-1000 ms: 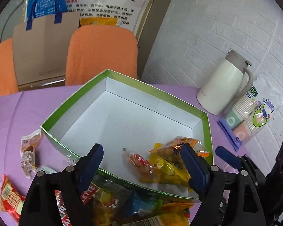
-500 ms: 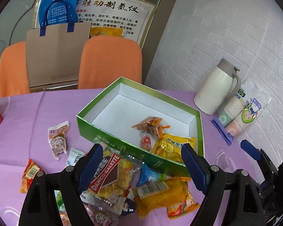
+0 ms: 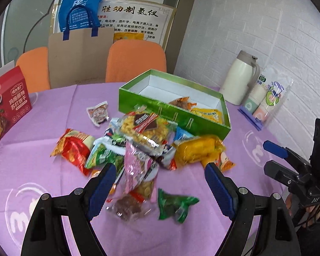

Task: Organize snacks
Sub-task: 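Grasp the green-wrapped snack with right gripper while left grasps brown candy, then lower both held snacks into the green box and open both grippers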

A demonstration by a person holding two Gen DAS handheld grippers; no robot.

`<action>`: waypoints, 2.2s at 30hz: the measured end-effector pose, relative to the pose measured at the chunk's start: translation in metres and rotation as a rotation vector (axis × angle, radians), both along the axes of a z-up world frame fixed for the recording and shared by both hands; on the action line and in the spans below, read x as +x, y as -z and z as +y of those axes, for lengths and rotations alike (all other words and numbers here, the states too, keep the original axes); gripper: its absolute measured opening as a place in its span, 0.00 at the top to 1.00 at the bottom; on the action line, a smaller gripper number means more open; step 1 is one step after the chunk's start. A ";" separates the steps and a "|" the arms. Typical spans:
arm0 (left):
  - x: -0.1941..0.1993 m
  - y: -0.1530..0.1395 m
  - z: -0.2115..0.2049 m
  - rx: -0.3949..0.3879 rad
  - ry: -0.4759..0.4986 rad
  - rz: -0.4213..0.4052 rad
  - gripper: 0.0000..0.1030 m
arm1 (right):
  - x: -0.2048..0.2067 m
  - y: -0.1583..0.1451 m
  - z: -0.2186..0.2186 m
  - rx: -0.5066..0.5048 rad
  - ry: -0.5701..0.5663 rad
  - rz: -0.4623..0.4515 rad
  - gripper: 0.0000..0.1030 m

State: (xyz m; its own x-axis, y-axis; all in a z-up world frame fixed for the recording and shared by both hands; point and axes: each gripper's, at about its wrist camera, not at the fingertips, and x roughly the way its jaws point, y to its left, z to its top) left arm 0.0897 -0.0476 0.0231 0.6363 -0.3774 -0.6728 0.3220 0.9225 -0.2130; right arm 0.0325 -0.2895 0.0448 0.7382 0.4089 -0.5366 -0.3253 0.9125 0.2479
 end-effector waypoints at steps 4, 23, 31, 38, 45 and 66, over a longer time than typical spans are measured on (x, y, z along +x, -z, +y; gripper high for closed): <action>-0.015 0.014 0.018 0.030 -0.026 0.033 0.16 | 0.000 0.012 0.019 -0.004 -0.047 0.048 0.00; -0.016 0.059 0.063 -0.091 -0.051 0.139 0.16 | 0.025 0.066 0.121 -0.230 -0.318 0.147 0.33; 0.009 0.068 0.042 -0.097 0.005 0.163 0.21 | 0.020 0.074 0.099 -0.155 -0.293 0.217 0.64; 0.019 0.079 0.040 -0.099 0.019 0.207 0.27 | 0.017 0.074 0.087 -0.123 -0.263 0.228 0.64; 0.020 0.081 0.045 -0.132 0.020 0.226 0.54 | 0.019 0.074 0.092 -0.126 -0.278 0.224 0.68; 0.041 -0.027 0.023 -0.216 0.107 0.020 0.59 | 0.041 -0.022 0.043 -0.064 -0.124 -0.034 0.70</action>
State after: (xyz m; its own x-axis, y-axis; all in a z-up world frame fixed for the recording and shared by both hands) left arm 0.1312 -0.0248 0.0499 0.5728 -0.5780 -0.5812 0.4091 0.8160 -0.4084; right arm 0.0739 -0.2464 0.0670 0.7023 0.4638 -0.5401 -0.4433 0.8785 0.1779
